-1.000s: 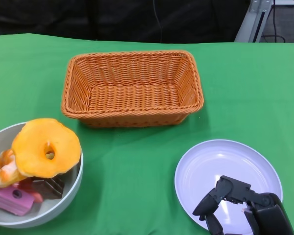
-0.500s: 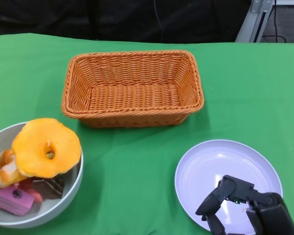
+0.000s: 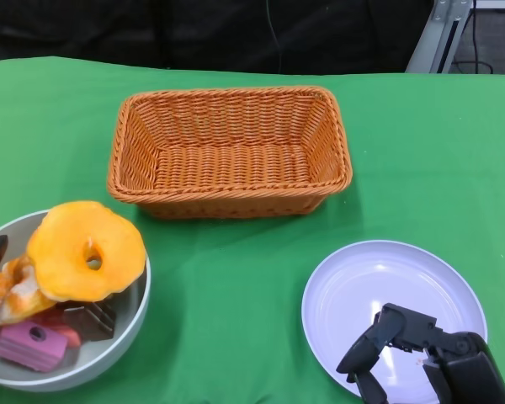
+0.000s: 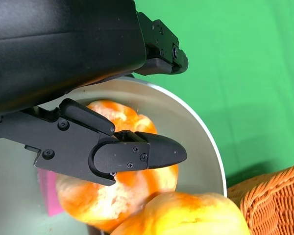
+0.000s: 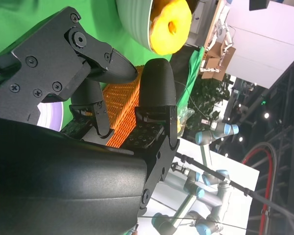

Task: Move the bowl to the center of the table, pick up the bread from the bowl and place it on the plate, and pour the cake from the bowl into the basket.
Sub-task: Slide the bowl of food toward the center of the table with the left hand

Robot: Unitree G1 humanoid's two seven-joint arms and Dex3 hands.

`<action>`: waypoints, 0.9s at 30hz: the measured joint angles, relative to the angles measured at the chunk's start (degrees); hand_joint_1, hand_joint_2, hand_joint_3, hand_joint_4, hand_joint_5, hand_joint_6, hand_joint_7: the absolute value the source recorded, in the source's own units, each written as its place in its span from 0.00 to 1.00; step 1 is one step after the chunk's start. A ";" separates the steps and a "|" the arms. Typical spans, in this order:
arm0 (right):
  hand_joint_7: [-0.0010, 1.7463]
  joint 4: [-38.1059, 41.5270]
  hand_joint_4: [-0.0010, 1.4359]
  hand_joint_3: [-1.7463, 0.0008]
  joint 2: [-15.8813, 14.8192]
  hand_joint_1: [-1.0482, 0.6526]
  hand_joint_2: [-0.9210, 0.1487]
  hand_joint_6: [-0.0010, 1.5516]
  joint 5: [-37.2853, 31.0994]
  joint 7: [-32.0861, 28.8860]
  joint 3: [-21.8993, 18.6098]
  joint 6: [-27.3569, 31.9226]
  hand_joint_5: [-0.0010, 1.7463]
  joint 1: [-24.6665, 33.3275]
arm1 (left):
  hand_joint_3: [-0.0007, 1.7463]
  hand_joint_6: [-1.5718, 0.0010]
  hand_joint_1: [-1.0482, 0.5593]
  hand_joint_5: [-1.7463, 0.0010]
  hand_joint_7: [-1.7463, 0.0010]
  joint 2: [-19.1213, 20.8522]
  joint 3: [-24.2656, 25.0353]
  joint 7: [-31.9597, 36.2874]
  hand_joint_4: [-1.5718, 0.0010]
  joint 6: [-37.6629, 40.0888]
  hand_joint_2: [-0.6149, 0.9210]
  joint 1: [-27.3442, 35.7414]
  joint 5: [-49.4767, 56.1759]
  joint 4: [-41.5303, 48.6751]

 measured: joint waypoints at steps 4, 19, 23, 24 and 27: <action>0.70 -0.01 0.63 0.30 0.01 0.49 0.50 0.53 -0.16 -0.03 -0.01 0.00 0.81 0.01 | 0.23 0.87 0.25 1.00 1.00 -0.31 0.08 -0.95 0.88 3.40 1.00 0.51 -1.34 -1.98; 0.69 0.23 0.63 0.33 0.13 0.48 0.48 0.54 -1.54 -0.81 -0.22 -0.56 0.80 -0.35 | 0.27 0.94 0.26 1.00 1.00 -0.83 -1.19 -7.13 0.94 10.87 1.00 5.05 -6.88 -13.89; 0.69 0.24 0.63 0.33 0.12 0.49 0.48 0.54 -1.55 -0.82 -0.20 -0.62 0.80 -0.38 | 0.27 0.97 0.26 1.00 1.00 -1.14 -1.03 -7.77 0.97 11.87 1.00 7.01 -8.48 -17.47; 0.69 0.24 0.63 0.32 0.11 0.49 0.49 0.54 -1.54 -0.82 -0.22 -0.73 0.80 -0.38 | 0.27 0.98 0.26 1.00 1.00 -1.67 -0.73 -7.70 0.98 13.14 1.00 7.55 -9.35 -19.12; 0.70 0.26 0.63 0.32 0.11 0.49 0.49 0.54 -1.54 -0.82 -0.18 -1.12 0.80 -0.61 | 0.25 1.00 0.25 1.00 1.00 -4.10 0.20 -6.61 0.98 17.84 1.00 8.20 -11.90 -23.67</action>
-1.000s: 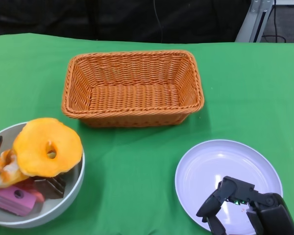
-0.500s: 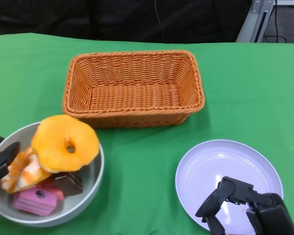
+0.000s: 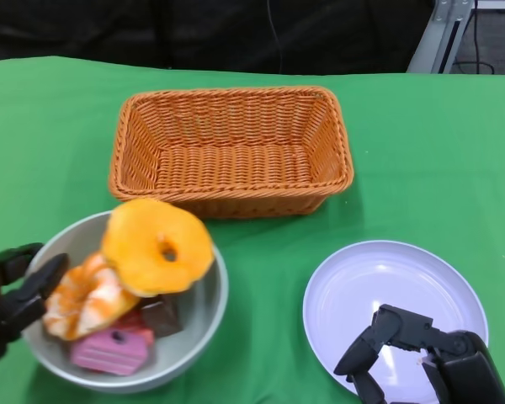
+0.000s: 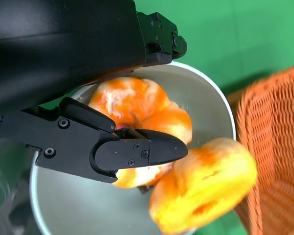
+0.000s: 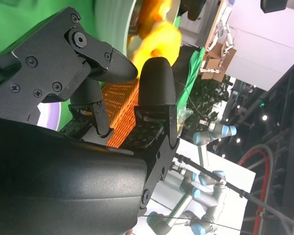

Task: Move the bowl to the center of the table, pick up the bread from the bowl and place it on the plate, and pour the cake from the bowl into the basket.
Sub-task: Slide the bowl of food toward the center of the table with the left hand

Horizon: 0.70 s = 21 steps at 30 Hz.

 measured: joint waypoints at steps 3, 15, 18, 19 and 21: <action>0.70 0.03 0.63 0.31 0.00 0.50 0.50 0.53 0.00 -0.01 -0.01 -0.09 0.80 -0.02 | 0.27 1.00 0.25 1.00 1.00 -1.35 0.44 0.03 1.00 3.31 1.00 0.96 -2.60 -4.08; 0.70 0.27 0.63 0.31 -0.01 0.50 0.50 0.53 -0.02 -0.03 -0.02 -0.33 0.79 -0.28 | 0.29 1.00 0.22 1.00 1.00 -3.04 -4.25 0.17 1.00 7.37 1.00 2.38 -5.18 -11.95; 0.70 0.93 0.64 0.30 0.01 0.50 0.50 0.53 -0.02 -0.05 -0.02 -1.10 0.80 -0.42 | 0.28 1.00 0.23 1.00 1.00 -4.58 -5.02 0.73 1.00 7.91 1.00 2.39 -5.19 -12.74; 0.70 1.15 0.64 0.30 0.02 0.50 0.50 0.53 -0.03 -0.05 0.00 -1.32 0.80 -0.57 | 0.28 1.00 0.23 1.00 1.00 -5.00 -5.26 0.85 1.00 7.99 1.00 2.39 -5.21 -13.00; 0.70 1.41 0.63 0.30 0.03 0.50 0.50 0.53 -0.14 -0.18 -0.02 -1.53 0.80 -0.67 | 0.29 1.00 0.24 1.00 1.00 -5.64 -5.79 1.20 1.00 8.21 1.00 2.39 -5.23 -13.33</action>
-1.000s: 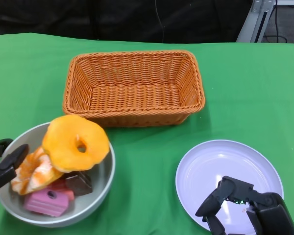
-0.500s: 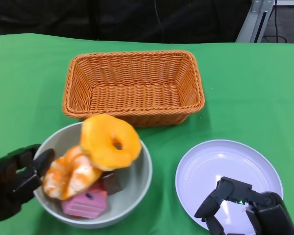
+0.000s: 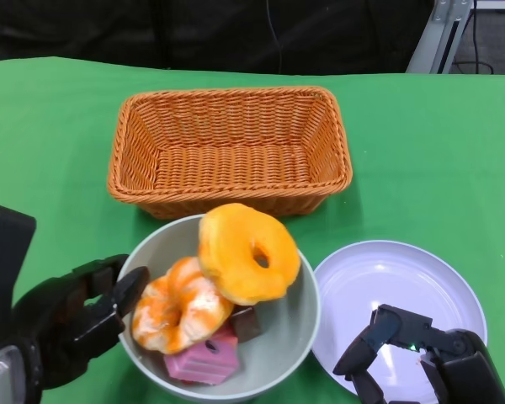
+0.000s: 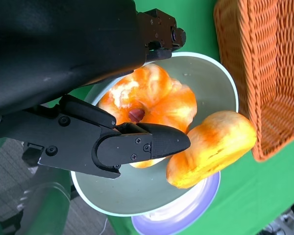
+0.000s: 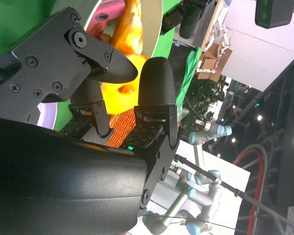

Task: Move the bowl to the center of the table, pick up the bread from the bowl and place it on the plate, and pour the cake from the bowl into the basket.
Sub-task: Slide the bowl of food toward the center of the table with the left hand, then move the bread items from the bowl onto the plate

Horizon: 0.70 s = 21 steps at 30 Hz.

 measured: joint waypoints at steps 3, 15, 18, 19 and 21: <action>0.70 0.12 0.63 0.30 -0.01 0.50 0.50 0.53 -0.01 -0.01 0.06 -0.01 0.80 0.01 | 0.29 1.00 0.24 1.00 1.00 -0.38 -1.07 0.17 1.00 0.25 1.00 0.00 0.11 -0.44; 0.69 0.09 0.62 0.31 -0.09 0.51 0.50 0.53 -0.45 -0.26 0.18 -0.01 0.79 0.06 | 0.29 1.00 0.25 1.00 1.00 -1.19 -5.73 4.99 1.00 -13.45 1.00 3.32 9.15 -0.72; 0.69 0.09 0.62 0.32 -0.14 0.51 0.49 0.53 -0.43 -0.26 0.19 -0.01 0.79 0.05 | 0.28 1.00 0.27 0.99 1.00 -1.76 -6.52 6.39 0.99 -21.96 1.00 4.26 13.11 0.60; 0.69 0.10 0.63 0.32 -0.14 0.51 0.49 0.53 -0.43 -0.26 0.18 -0.01 0.79 0.05 | 0.28 1.00 0.27 0.99 1.00 -2.07 -6.60 6.93 0.98 -23.92 1.00 4.54 14.17 1.05; 0.69 0.10 0.63 0.32 -0.14 0.51 0.49 0.53 -0.43 -0.26 0.19 -0.01 0.79 0.05 | 0.28 0.98 0.27 0.98 0.99 -2.20 -7.13 7.82 0.96 -28.30 1.00 5.33 16.82 2.10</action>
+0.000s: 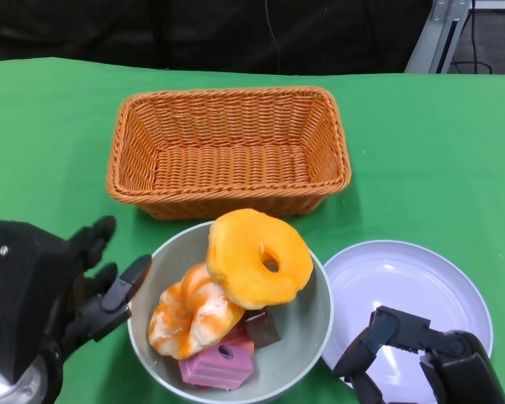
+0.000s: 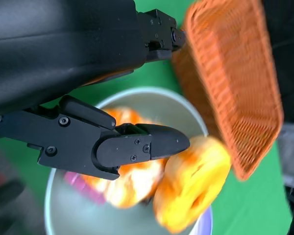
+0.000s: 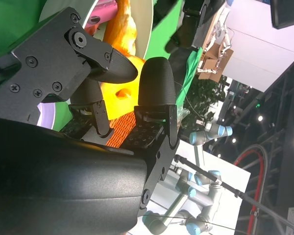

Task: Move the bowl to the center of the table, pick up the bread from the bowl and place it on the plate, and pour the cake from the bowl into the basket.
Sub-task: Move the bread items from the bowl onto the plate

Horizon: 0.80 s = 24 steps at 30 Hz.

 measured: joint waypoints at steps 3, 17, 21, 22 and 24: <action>0.69 0.00 0.63 0.31 0.00 0.52 0.49 0.53 0.00 -0.01 0.00 0.00 0.79 0.06 | 0.27 0.94 0.28 0.97 0.98 -0.39 -0.26 1.74 0.92 -5.62 1.00 0.86 3.34 1.46; 0.64 -0.29 0.61 0.30 -0.10 0.53 0.51 0.54 0.88 -0.02 -0.65 0.22 0.75 1.26 | 0.12 0.33 0.56 0.85 0.92 -7.94 3.57 0.41 0.35 -49.37 1.00 2.72 1.94 20.02; 0.53 -1.14 0.55 0.48 -0.80 0.51 0.39 0.52 2.47 0.69 -0.89 0.56 0.70 1.83 | 0.16 0.29 0.58 0.60 0.83 -6.74 3.58 -2.39 0.42 -56.80 1.00 2.03 2.36 25.24; 0.47 -1.37 0.52 0.62 -0.94 0.49 0.27 0.50 3.14 1.06 -0.91 0.57 0.67 1.94 | 0.17 0.33 0.58 0.47 0.74 -6.24 3.60 -3.42 0.46 -58.48 1.00 1.50 2.32 26.58; 0.41 -1.89 0.48 0.81 -1.35 0.46 0.12 0.47 5.13 2.10 -0.97 0.73 0.62 2.06 | 0.18 0.38 0.58 0.36 0.62 -5.27 3.86 -5.24 0.49 -61.52 1.00 0.45 2.09 28.87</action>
